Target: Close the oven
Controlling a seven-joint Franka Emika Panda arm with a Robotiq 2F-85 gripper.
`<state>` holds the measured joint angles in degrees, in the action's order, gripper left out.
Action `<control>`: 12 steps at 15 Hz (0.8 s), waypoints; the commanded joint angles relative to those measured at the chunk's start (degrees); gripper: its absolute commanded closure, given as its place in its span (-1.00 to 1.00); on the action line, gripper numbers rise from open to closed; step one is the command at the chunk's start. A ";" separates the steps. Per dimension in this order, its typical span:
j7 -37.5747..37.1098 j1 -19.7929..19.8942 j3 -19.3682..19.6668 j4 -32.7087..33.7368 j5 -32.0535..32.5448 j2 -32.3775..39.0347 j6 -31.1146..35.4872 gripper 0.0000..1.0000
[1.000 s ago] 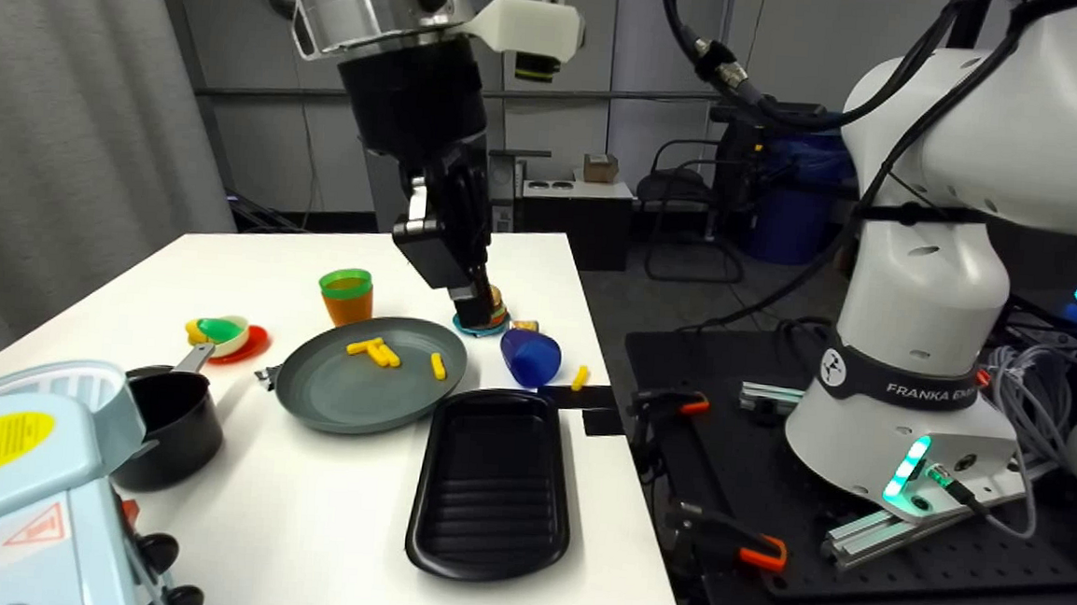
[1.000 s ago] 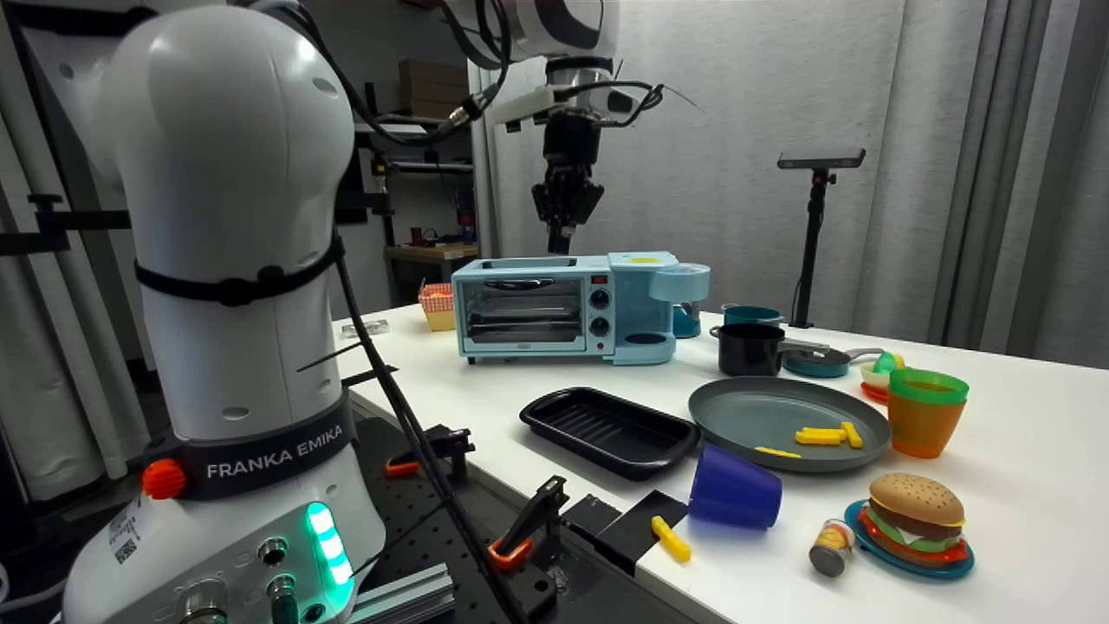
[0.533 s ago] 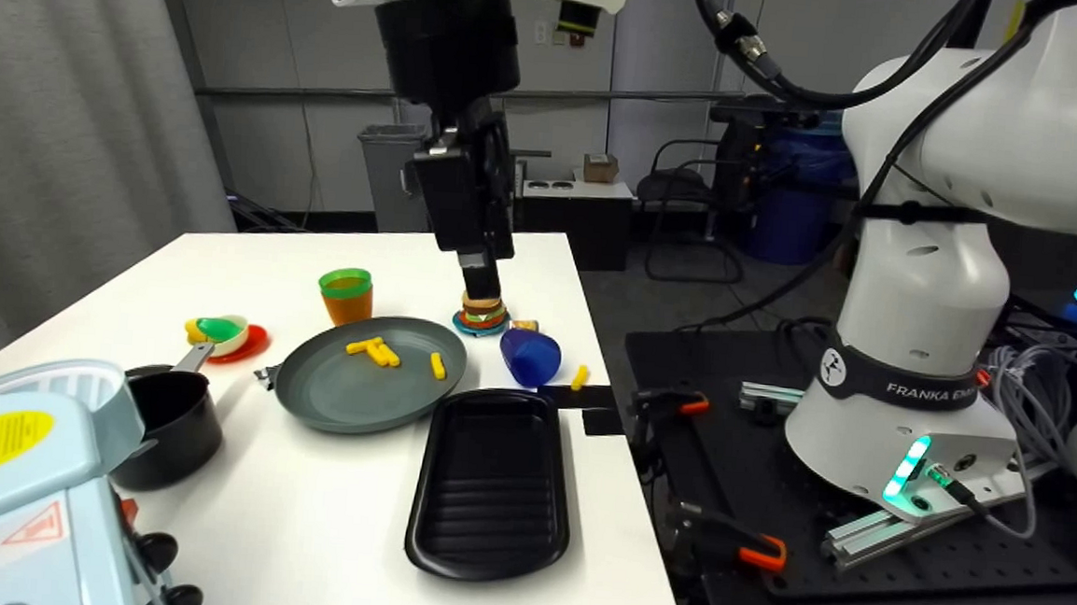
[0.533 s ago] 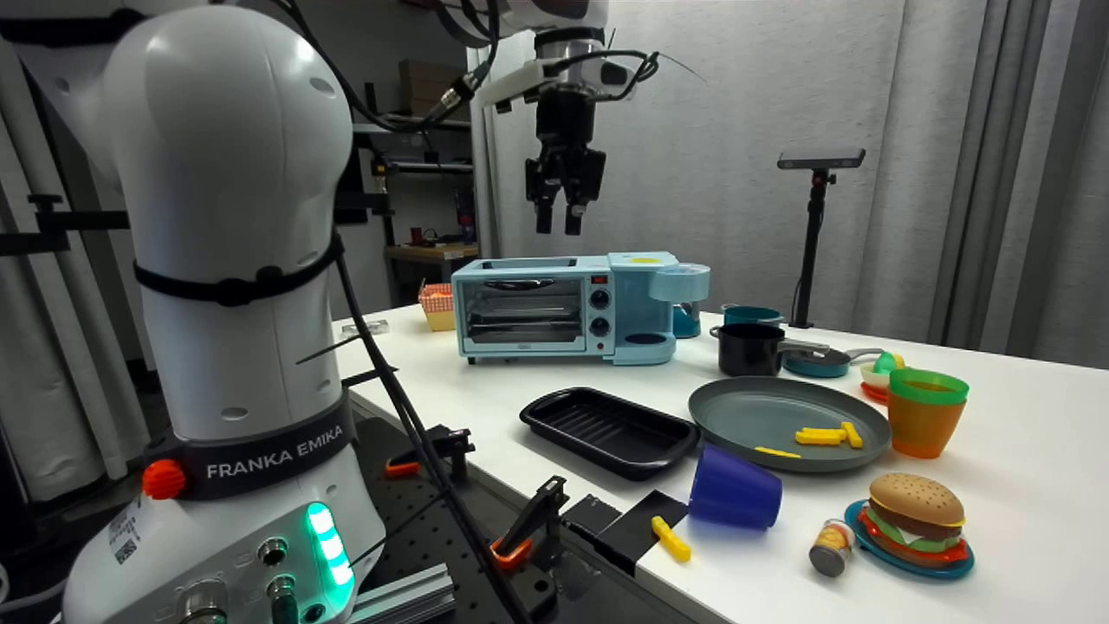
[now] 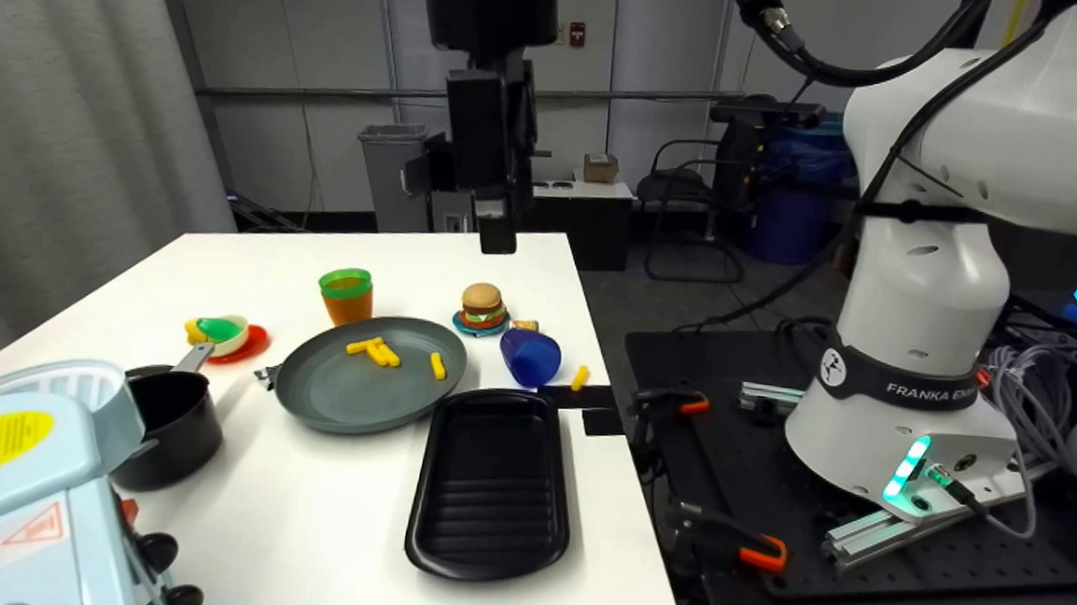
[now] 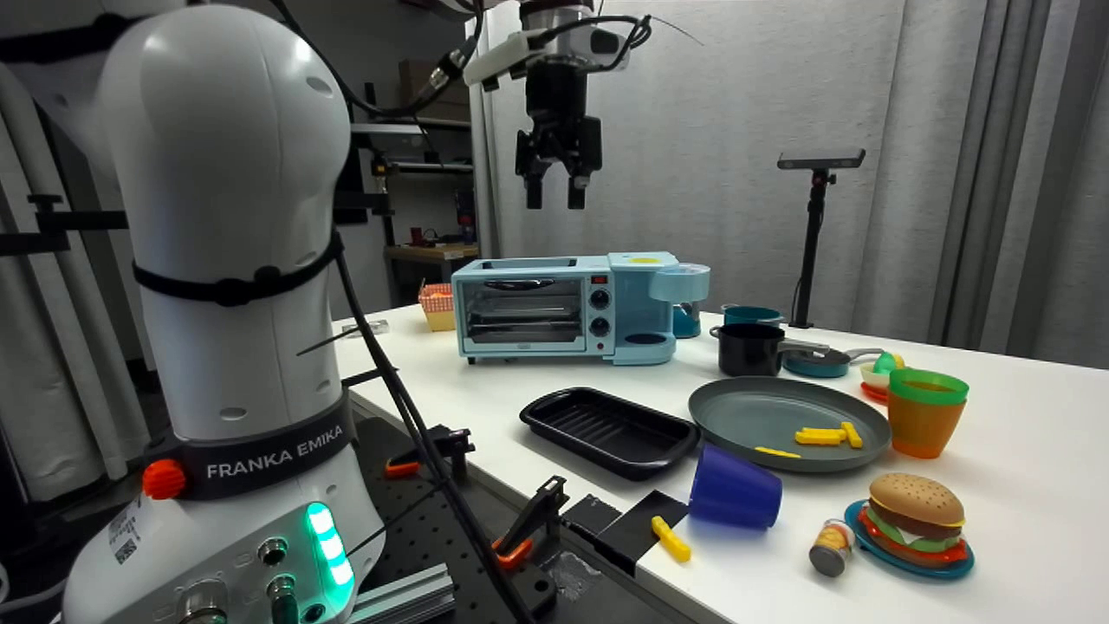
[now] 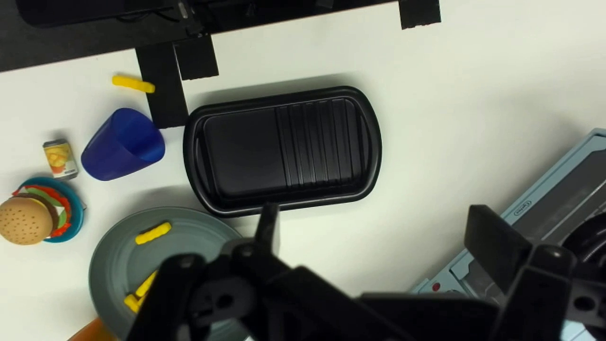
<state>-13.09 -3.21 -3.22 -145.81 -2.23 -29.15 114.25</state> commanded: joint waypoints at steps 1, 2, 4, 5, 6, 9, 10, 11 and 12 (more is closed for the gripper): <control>0.55 1.22 0.12 -2.69 -0.68 -6.03 -2.31 -1.00; 0.34 1.06 -0.61 -0.53 -0.42 -1.60 -0.73 -1.00; 0.35 1.28 -0.54 -1.10 -0.44 -2.79 -1.06 -1.00; 0.36 1.31 -0.53 -1.32 -0.45 -3.13 -1.06 -1.00; 0.36 1.32 -0.54 -1.45 -0.45 -3.30 -1.06 -1.00; 0.36 1.32 -0.54 -1.49 -0.45 -3.33 -1.06 -1.00; 0.36 1.32 -0.53 -1.49 -0.45 -3.33 -1.06 -1.00; 0.36 1.33 -0.53 -1.49 -0.45 -3.33 -1.06 -1.00; 0.36 1.33 -0.53 -1.50 -0.45 -3.33 -1.06 -1.00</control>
